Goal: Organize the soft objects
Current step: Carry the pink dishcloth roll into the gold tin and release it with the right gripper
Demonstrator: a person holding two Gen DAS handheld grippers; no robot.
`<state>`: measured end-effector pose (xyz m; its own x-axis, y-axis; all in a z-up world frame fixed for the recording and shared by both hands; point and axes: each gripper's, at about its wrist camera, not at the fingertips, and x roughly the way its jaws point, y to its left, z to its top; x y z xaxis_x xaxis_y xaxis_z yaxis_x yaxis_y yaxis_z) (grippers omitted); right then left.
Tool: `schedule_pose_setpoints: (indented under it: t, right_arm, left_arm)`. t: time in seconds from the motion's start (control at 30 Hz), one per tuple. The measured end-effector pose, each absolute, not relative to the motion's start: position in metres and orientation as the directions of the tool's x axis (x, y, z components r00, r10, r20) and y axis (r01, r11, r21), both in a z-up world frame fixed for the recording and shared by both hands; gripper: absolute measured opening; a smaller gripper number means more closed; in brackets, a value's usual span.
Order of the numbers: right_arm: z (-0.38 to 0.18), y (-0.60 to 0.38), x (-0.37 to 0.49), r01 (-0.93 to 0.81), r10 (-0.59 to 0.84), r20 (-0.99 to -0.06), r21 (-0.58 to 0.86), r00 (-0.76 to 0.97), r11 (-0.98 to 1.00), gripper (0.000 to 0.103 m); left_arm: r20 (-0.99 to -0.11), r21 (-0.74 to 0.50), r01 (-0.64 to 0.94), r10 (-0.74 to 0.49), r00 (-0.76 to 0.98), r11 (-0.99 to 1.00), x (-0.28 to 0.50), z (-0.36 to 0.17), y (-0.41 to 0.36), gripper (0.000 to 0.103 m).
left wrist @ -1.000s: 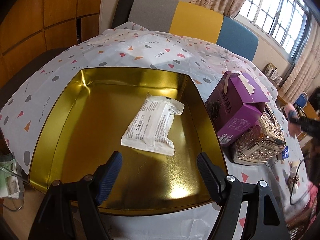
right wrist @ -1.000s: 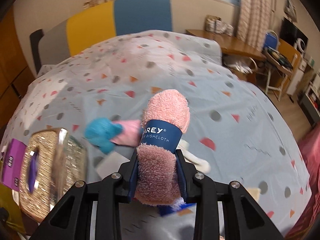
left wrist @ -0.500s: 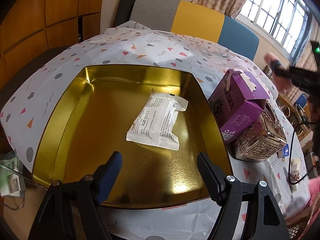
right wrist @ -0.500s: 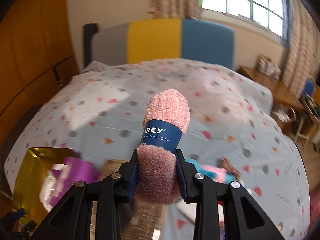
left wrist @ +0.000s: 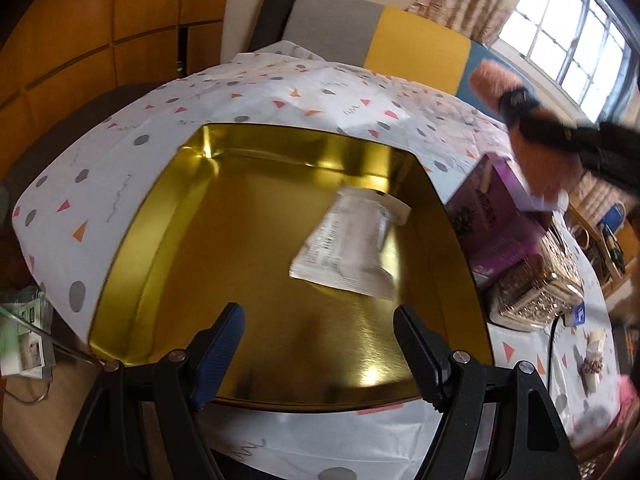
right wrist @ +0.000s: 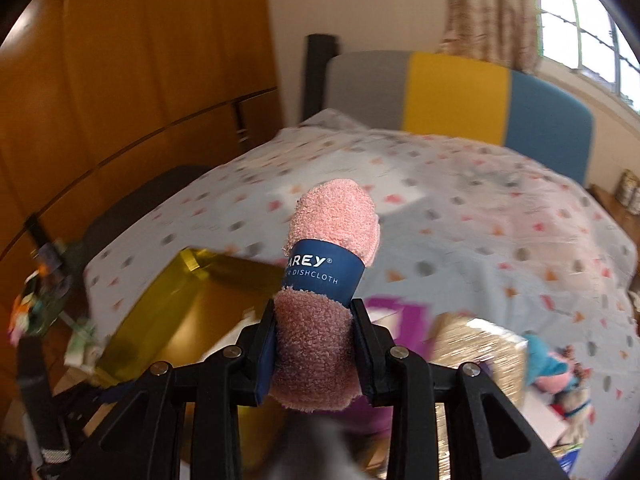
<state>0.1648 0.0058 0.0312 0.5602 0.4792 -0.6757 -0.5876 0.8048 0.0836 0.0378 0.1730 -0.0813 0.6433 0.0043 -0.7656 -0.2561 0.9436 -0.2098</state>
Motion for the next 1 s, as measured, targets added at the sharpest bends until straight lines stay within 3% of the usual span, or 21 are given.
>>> schedule_pose_setpoints:
  t: [0.5,1.0]
  right_arm:
    - [-0.065,0.053,0.117,-0.598,0.488,-0.808,0.221,0.330,0.770,0.037]
    - [-0.083,0.045,0.108,-0.577,0.427,-0.829,0.161,0.361,0.801,0.043]
  left_arm:
    - [-0.761,-0.201,-0.343,0.074,0.645,0.917,0.026,-0.081,0.205,0.078]
    - [-0.733,-0.146,-0.320,0.115,0.670,0.936,0.020,-0.072,0.195,0.082]
